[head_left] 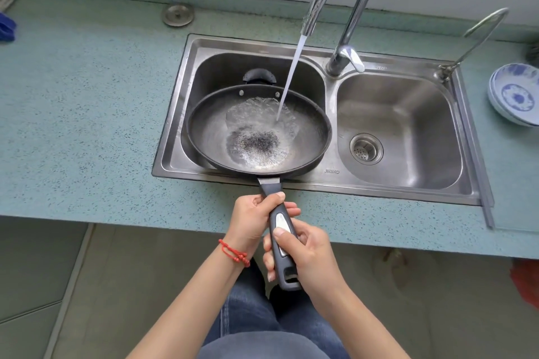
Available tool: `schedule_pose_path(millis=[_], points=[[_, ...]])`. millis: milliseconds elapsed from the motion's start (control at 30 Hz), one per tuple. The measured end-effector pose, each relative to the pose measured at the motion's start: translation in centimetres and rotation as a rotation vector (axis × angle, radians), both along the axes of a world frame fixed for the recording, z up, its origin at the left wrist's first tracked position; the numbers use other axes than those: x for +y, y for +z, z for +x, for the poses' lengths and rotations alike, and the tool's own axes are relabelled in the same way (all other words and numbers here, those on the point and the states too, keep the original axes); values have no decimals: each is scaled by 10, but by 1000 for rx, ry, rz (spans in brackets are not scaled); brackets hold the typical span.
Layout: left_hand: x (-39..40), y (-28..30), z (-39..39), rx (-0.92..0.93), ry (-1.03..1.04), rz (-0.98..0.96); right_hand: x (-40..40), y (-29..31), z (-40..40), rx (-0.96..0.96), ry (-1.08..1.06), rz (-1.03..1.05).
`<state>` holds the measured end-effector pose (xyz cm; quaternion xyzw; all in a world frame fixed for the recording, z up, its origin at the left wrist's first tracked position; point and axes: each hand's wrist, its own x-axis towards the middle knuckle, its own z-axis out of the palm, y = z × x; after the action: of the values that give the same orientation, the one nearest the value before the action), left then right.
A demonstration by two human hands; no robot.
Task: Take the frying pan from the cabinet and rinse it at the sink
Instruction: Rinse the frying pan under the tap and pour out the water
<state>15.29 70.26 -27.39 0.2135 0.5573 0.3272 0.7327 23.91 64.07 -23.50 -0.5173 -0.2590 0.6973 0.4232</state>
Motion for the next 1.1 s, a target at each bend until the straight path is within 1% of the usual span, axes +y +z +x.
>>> schedule_pose_path(millis=[267,400,533,600,700,867,1000,1100], points=[[12,-12,3,-20,9,-18,17,-12,1,-35,2,-52],[24,-25,1,-2,10,-28,30,-22,1,-74,29,-68],[33,-33,0,-28,-2,-41,42,-31,5,-109,68,-97],[37,-38,-1,-8,-39,-51,50,-35,9,-165,104,-102],[41,-43,-5,32,-83,-51,58,-40,15,-297,197,-50],[40,-41,-8,108,-101,-33,61,-45,19,-352,256,17],[35,-38,-10,180,-186,5,64,-56,28,-533,332,58],[29,-33,-13,209,-225,43,72,-64,44,-579,269,58]])
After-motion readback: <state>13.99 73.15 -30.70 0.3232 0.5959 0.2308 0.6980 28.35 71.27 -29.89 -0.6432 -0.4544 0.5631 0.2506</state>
